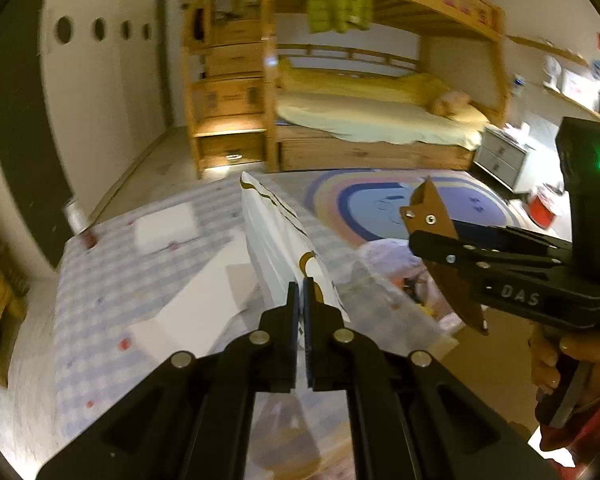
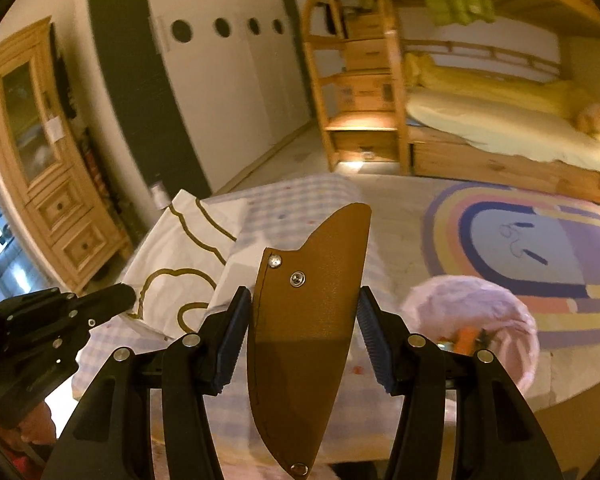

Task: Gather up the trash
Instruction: 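Carry the sheath and towel over the pink bin and open both tools, then move both open tools back over the table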

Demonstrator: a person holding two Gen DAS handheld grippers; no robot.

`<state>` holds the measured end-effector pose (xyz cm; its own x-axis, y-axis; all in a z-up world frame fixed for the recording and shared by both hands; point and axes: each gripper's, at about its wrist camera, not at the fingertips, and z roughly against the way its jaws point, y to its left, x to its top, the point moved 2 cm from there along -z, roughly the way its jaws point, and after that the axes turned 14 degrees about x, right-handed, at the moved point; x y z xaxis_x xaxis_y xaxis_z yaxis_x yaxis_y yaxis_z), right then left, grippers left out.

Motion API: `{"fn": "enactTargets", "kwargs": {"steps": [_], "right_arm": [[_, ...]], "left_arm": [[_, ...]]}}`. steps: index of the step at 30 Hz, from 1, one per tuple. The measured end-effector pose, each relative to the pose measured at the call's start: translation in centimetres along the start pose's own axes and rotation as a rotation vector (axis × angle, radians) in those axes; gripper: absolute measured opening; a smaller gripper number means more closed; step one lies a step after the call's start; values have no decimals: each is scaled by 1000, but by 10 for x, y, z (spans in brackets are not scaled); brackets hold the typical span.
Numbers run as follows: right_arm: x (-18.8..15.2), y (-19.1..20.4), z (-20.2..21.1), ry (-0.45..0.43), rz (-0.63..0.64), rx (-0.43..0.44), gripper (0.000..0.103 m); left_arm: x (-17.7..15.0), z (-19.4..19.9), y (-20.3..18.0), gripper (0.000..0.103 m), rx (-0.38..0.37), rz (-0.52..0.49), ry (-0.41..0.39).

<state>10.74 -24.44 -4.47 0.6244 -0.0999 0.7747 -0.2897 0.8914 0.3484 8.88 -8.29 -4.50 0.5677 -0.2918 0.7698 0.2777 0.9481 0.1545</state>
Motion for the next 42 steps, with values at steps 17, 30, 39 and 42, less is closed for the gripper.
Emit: {"fn": "enactTargets", "kwargs": {"steps": [17, 30, 39, 42], "right_arm": [[1, -152, 15, -44, -204, -247, 73], [-16, -185, 50, -123, -327, -254, 73], [-14, -174, 58, -125, -308, -249, 73], [-13, -160, 58, -119, -286, -232, 73]], "left_arm": [[39, -68, -119, 0, -163, -156, 41], [49, -122, -172, 37, -216, -220, 109], [39, -108, -128, 43, -102, -144, 105], [32, -99, -102, 43, -64, -100, 116]]}}
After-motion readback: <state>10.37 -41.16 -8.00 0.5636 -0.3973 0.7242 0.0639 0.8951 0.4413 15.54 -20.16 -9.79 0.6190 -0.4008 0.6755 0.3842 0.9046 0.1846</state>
